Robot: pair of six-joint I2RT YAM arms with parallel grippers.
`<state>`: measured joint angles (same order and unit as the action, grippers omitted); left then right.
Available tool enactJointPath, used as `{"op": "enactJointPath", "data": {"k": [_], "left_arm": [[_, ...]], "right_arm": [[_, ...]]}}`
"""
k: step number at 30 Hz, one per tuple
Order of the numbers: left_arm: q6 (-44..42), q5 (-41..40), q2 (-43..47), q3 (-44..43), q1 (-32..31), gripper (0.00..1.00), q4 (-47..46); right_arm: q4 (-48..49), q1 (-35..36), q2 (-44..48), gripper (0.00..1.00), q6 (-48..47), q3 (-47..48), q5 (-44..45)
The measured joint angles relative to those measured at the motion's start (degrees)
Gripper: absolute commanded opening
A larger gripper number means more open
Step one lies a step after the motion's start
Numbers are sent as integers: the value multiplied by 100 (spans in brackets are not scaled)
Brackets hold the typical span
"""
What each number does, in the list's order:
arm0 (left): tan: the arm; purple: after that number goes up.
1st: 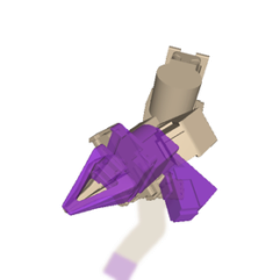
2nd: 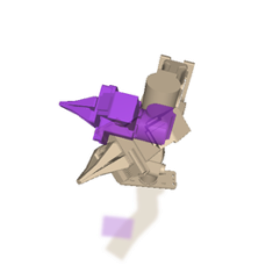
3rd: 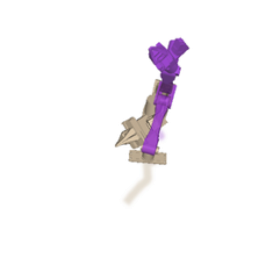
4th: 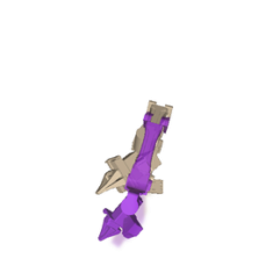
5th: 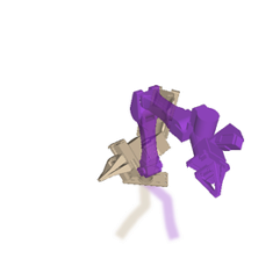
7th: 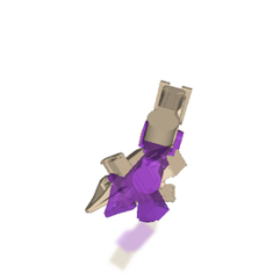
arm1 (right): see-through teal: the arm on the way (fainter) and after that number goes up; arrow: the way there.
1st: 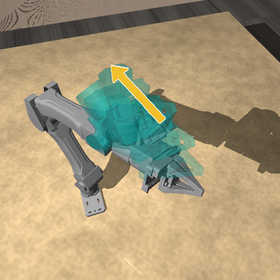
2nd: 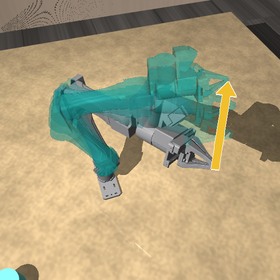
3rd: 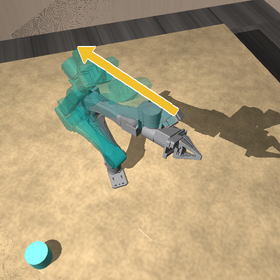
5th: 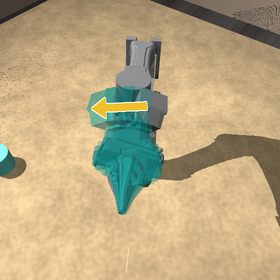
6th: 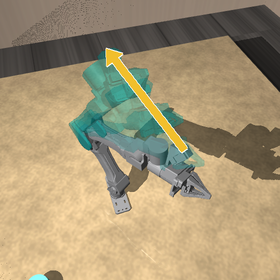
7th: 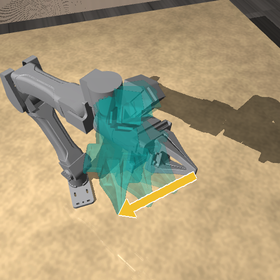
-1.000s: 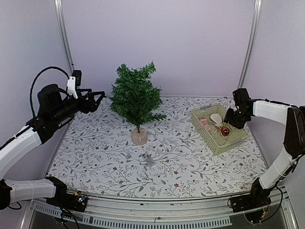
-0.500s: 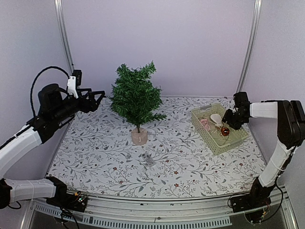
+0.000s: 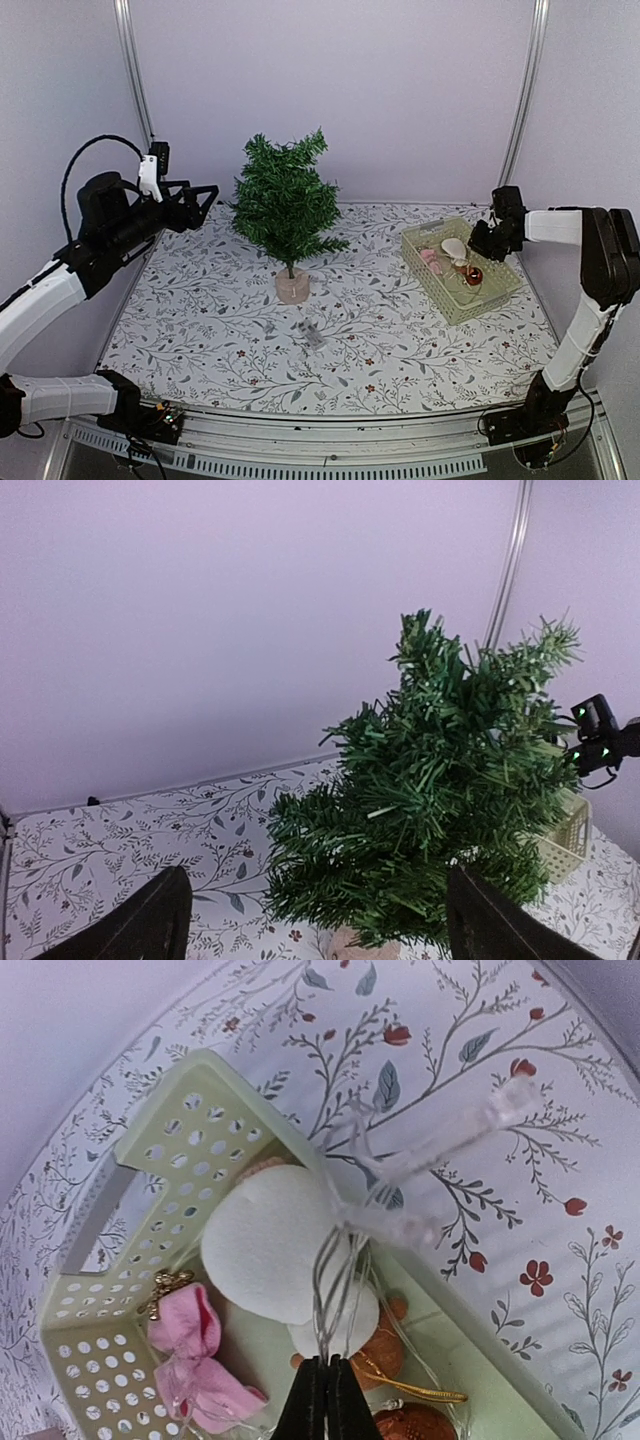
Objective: Decorate the small christmas tree
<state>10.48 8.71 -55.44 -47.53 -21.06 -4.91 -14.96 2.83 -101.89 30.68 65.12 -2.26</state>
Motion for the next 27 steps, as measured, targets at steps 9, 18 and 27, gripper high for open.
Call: {"op": "enactJointPath", "data": {"k": [9,18,27], "left_arm": [[-138,-11,0,-166,-7,89,20],[-363,168,-98,-713,-11,89,57],[-636,461,-238,-1099,-155,88,149]], "right_arm": [[44,0,1602,0,-282,63,-216],[149,0,2551,0,-730,776,-1110],[219,210,2809,0,-1005,2175,-1987]]}}
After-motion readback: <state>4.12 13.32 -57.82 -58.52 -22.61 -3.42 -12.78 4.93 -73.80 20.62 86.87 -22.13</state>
